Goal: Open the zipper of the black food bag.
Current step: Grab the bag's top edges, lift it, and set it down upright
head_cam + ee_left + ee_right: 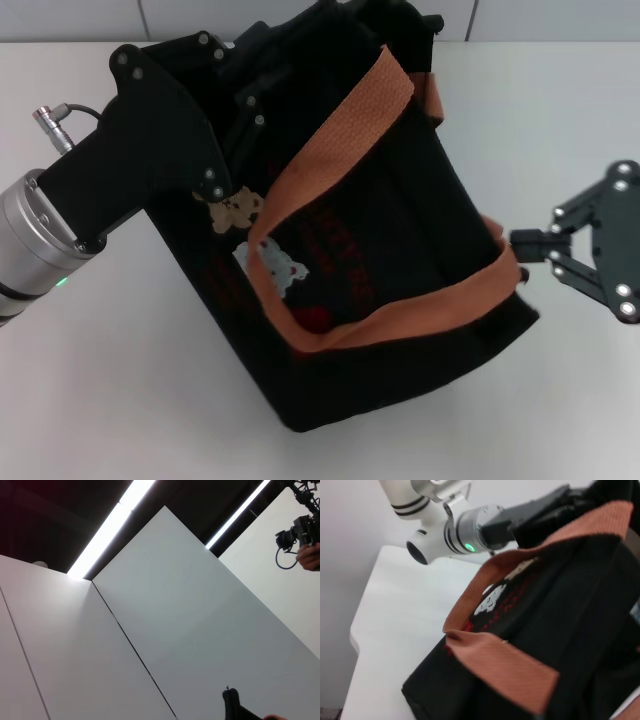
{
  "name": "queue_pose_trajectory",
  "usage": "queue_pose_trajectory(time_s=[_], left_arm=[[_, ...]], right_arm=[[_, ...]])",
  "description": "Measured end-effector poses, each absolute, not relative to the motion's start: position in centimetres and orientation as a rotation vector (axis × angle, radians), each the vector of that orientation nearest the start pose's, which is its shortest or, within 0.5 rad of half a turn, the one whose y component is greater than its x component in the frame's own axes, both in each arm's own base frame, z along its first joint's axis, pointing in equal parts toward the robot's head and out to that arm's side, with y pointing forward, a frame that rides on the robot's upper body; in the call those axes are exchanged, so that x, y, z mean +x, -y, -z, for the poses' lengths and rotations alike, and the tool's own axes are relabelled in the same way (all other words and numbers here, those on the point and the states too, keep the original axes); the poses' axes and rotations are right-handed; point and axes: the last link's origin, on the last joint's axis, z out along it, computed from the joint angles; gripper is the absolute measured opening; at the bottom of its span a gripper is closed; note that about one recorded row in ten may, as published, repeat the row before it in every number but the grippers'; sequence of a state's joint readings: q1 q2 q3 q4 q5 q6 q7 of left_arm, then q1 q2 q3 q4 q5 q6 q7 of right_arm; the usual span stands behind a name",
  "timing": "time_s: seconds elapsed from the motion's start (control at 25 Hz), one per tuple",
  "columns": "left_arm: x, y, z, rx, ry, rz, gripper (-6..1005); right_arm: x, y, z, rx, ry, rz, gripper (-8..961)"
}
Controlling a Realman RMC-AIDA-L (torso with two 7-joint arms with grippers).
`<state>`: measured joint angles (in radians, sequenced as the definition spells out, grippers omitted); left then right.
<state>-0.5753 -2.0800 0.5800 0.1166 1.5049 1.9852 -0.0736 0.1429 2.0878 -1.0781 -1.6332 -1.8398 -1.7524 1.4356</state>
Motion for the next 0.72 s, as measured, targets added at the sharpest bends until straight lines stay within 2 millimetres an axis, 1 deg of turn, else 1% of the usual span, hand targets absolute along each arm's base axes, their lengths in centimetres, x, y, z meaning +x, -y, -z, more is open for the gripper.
queue_pose_trajectory(time_s=[0.04,0.16,0.2,0.24,0.36,0.4,0.64,0.72], left_arm=[[-20.9,-28.4,0.1,-1.935,-0.571,1.295,157],[-20.9,-28.4,0.2,-1.937,-0.569,1.297,157],[-20.9,-28.3,0.2,-1.937,-0.564,1.299,157],[-20.9,-28.3,0.2,-1.937,-0.564,1.299,157],[-20.9,-28.3,0.2,-1.936,-0.558,1.301,157],[-20.9,-28.3,0.3,-1.937,-0.559,1.303,157],[-20.7,-28.4,0.4,-1.936,-0.555,1.312,148],[-20.7,-28.4,0.4,-1.936,-0.554,1.313,146]], right_arm=[[19.4,-25.9,-7.3,-2.814,0.234,-0.340,12],[20.4,-25.5,-7.5,-2.807,0.181,-0.333,16],[21.0,-25.2,-7.5,-2.812,0.152,-0.314,17],[21.0,-25.2,-7.5,-2.812,0.152,-0.314,18],[21.9,-25.0,-7.6,-2.809,0.101,-0.285,21],[22.4,-25.0,-7.8,-2.792,0.067,-0.307,22],[22.9,-24.9,-8.3,-2.777,0.030,-0.348,29],[23.3,-24.7,-8.7,-2.765,-0.018,-0.369,31]])
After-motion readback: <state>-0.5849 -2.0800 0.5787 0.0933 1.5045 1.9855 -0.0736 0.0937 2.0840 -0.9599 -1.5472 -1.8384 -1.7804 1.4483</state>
